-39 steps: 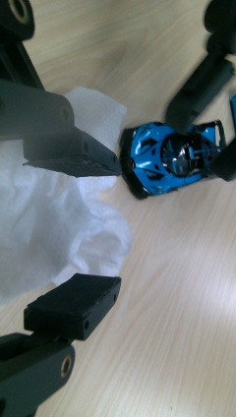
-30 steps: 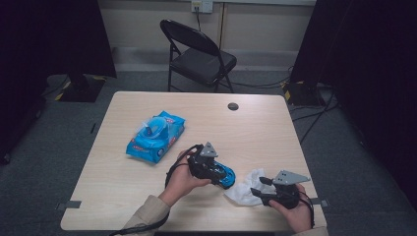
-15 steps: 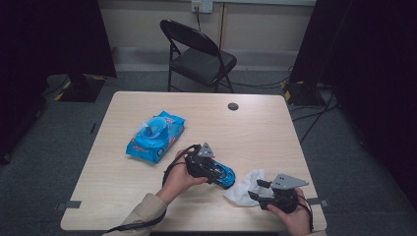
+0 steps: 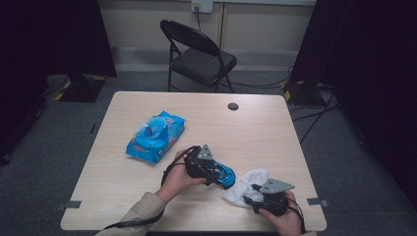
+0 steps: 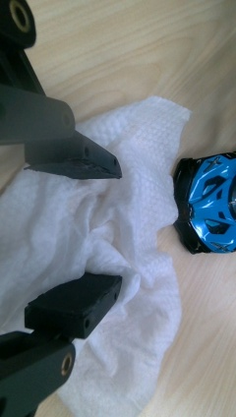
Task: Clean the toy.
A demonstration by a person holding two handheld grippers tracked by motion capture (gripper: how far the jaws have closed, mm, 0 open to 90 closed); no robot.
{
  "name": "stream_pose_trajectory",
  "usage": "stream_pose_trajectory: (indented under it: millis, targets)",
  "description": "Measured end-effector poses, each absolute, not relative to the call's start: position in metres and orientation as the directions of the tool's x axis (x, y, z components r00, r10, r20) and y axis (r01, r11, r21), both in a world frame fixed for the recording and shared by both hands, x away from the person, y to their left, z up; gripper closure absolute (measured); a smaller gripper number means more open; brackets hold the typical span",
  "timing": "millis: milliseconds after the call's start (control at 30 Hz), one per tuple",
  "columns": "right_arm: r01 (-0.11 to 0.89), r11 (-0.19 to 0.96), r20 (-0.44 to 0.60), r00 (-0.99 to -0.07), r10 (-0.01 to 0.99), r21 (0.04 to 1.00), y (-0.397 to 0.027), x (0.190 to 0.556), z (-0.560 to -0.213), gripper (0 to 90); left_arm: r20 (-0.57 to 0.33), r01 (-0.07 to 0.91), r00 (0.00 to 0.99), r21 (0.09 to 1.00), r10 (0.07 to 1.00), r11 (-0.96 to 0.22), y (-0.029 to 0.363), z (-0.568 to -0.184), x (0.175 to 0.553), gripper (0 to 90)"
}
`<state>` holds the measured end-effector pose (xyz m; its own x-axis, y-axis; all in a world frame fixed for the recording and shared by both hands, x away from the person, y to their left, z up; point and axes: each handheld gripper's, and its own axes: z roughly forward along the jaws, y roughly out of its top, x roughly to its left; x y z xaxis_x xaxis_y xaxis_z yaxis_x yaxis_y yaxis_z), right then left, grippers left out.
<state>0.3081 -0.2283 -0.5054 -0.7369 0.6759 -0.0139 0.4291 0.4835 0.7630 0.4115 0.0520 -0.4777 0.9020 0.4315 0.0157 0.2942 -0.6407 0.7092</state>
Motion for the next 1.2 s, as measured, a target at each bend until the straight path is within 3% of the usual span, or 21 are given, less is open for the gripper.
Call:
stream_pose_trajectory:
  millis: [533,933,1200]
  targets:
    - [0.471,0.456,-0.049,-0.653,0.756,0.755,-0.226,0.311,-0.503,79.1,0.002,0.297,0.898,0.734,0.439,-0.611,0.052,-0.484,0.413,15.1]
    - [0.534,0.413,0.001,-0.613,0.79,0.738,-0.228,0.317,-0.499,86.3,0.004,0.29,0.9,0.74,0.436,-0.607,0.054,-0.485,0.413,15.2]
    - [0.535,0.303,0.014,-0.507,0.862,0.789,-0.245,0.333,-0.478,86.8,0.003,0.286,0.902,0.745,0.432,-0.602,0.055,-0.485,0.413,15.6]
